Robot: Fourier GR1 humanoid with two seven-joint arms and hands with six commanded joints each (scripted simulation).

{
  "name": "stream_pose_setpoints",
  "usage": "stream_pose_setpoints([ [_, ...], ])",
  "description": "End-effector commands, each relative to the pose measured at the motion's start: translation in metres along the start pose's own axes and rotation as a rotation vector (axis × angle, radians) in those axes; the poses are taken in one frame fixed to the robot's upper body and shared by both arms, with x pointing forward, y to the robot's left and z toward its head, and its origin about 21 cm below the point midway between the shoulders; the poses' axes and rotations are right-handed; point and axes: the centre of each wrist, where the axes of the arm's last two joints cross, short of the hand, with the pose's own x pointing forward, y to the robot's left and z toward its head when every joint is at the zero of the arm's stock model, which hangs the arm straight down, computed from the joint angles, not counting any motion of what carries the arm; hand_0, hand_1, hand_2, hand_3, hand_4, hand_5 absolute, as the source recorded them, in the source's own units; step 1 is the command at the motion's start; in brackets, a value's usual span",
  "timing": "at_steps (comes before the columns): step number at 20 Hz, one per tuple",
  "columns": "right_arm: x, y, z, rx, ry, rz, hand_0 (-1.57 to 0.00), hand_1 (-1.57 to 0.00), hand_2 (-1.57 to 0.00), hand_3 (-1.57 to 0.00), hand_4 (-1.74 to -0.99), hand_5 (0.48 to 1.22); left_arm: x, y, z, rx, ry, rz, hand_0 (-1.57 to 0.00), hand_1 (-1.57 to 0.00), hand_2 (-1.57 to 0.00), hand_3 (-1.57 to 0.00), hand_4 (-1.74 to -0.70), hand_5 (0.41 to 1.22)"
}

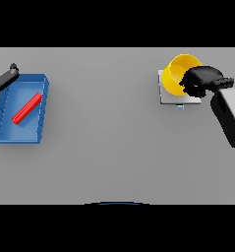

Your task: Pick up the red beaker and tilt it to pour out 1 green nut into yellow bowl. Pick up the yellow bowl and place it on the metallic measuring scale.

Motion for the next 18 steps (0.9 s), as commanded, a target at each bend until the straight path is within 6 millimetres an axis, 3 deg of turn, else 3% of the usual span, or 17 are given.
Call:
stream_pose_setpoints([
  [1, -0.001, -0.001, 0.0012, 0.005, 0.018, -0.006, -1.32, -1.04, -1.04, -1.24, -1.621, 1.155, 0.0035, 0.0023, -0.0006, 0.001, -0.006, -0.001, 0.0, 0.0, 0.0, 0.0, -0.84, 0.775],
  [5, -0.0003, -0.006, 0.0004, 0.037, 0.028, -0.048, -0.83, -0.6, -0.59, -0.79, -1.55, 0.955, 0.0009, 0.0007, -0.0007, -0.003, -0.008, 0.002, 0.0, 0.0, 0.0, 0.0, -0.85, 0.765],
  [9, -0.0006, -0.0042, 0.0004, 0.059, 0.034, -0.053, -0.37, -0.28, -0.35, -0.56, -1.501, 0.865, 0.0023, 0.0004, -0.0004, 0.0, -0.015, 0.002, 0.0, 0.0, 0.0, 0.0, -0.85, 0.771],
  [13, -0.0028, -0.0042, 0.0002, 0.067, 0.047, -0.024, -0.15, -0.11, -0.18, -0.4, -1.452, 0.818, 0.0044, -0.0019, -0.0005, -0.011, -0.01, 0.01, 0.0, 0.0, 0.0, 0.0, -0.86, 0.772],
  [18, -0.0035, -0.0012, -0.0004, 0.077, 0.035, -0.013, -0.05, -0.04, -0.06, -0.26, -1.414, 0.796, 0.0031, -0.0007, 0.001, 0.009, -0.005, -0.005, 0.0, 0.0, 0.0, 0.0, -0.85, 0.768],
])
